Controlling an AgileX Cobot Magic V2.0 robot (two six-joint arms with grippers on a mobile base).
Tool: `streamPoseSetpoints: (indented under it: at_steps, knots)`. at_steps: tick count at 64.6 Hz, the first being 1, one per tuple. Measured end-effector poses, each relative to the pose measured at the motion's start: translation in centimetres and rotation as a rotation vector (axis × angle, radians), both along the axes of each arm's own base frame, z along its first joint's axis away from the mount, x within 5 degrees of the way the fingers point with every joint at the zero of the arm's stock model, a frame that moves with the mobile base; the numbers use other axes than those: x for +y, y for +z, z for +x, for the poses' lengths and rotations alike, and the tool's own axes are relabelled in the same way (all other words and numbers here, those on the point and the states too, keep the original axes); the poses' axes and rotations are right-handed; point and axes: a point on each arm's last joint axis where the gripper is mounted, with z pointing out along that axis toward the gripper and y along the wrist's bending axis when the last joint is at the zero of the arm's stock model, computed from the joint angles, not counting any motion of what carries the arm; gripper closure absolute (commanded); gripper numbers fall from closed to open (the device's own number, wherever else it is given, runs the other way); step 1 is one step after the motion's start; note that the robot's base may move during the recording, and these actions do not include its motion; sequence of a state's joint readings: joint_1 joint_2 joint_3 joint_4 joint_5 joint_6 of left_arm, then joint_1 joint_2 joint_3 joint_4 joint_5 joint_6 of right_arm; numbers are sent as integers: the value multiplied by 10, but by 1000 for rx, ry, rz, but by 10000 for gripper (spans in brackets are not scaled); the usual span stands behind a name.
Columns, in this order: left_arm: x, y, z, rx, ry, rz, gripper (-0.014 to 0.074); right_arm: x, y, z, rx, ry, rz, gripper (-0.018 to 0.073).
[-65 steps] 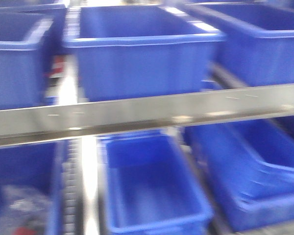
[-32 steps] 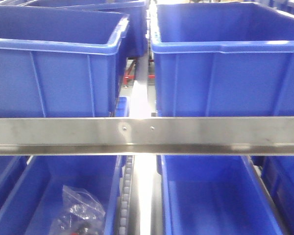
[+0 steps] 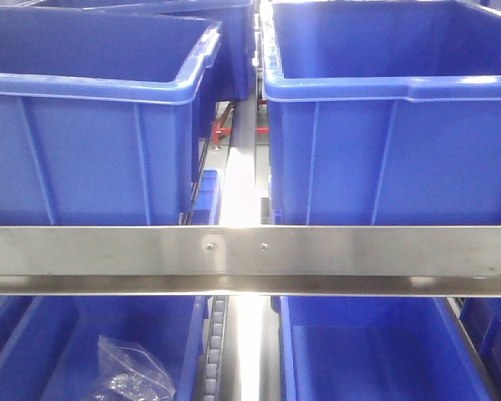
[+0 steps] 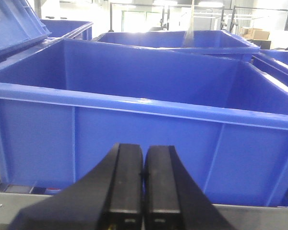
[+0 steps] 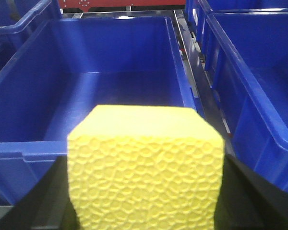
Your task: Place yellow foam block on left shelf second layer
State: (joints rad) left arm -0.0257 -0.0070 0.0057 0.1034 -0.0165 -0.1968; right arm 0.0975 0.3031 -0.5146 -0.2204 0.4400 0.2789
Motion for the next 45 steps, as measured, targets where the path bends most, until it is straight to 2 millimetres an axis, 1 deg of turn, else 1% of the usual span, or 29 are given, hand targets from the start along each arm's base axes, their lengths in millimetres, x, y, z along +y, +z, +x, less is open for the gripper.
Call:
streamPoseSetpoints:
  at_steps: [45]
  knots:
    - [0,0,0,0,0,0,460,0,0,0,0,0,0,271]
